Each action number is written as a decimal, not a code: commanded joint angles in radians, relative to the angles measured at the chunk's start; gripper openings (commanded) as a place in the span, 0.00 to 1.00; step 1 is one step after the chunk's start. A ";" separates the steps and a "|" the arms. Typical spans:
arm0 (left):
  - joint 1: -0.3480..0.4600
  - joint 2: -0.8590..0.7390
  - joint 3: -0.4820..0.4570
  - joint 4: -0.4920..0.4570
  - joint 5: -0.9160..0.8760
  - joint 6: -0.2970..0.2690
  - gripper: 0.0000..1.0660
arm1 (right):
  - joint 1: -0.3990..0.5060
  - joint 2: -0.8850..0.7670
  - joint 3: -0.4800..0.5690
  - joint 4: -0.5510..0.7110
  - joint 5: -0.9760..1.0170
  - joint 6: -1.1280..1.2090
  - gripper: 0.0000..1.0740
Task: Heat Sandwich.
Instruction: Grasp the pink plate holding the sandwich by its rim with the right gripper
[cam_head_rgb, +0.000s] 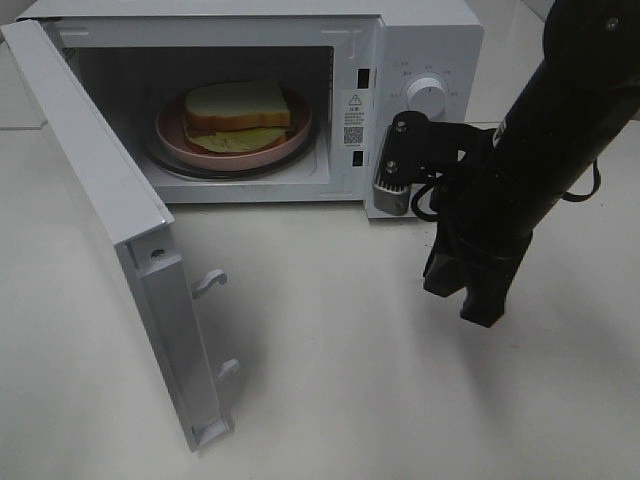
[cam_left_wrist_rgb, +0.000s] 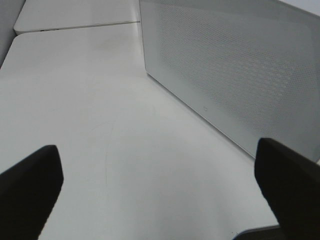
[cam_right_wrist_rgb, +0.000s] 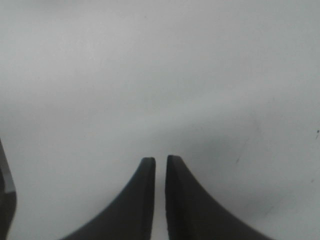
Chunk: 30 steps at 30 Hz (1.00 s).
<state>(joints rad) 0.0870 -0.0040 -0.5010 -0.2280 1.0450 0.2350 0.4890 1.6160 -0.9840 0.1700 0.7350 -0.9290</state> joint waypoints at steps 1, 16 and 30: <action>0.000 -0.027 0.002 -0.004 -0.006 -0.007 0.95 | -0.001 -0.009 -0.006 -0.005 0.030 -0.274 0.10; 0.000 -0.027 0.002 -0.004 -0.006 -0.007 0.95 | 0.003 -0.009 -0.006 -0.066 -0.030 -0.406 0.41; 0.000 -0.027 0.002 -0.004 -0.006 -0.007 0.95 | 0.003 -0.009 -0.006 -0.090 -0.044 -0.346 0.90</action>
<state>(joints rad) 0.0870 -0.0040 -0.5010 -0.2280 1.0450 0.2350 0.4900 1.6150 -0.9870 0.0870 0.6980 -1.2810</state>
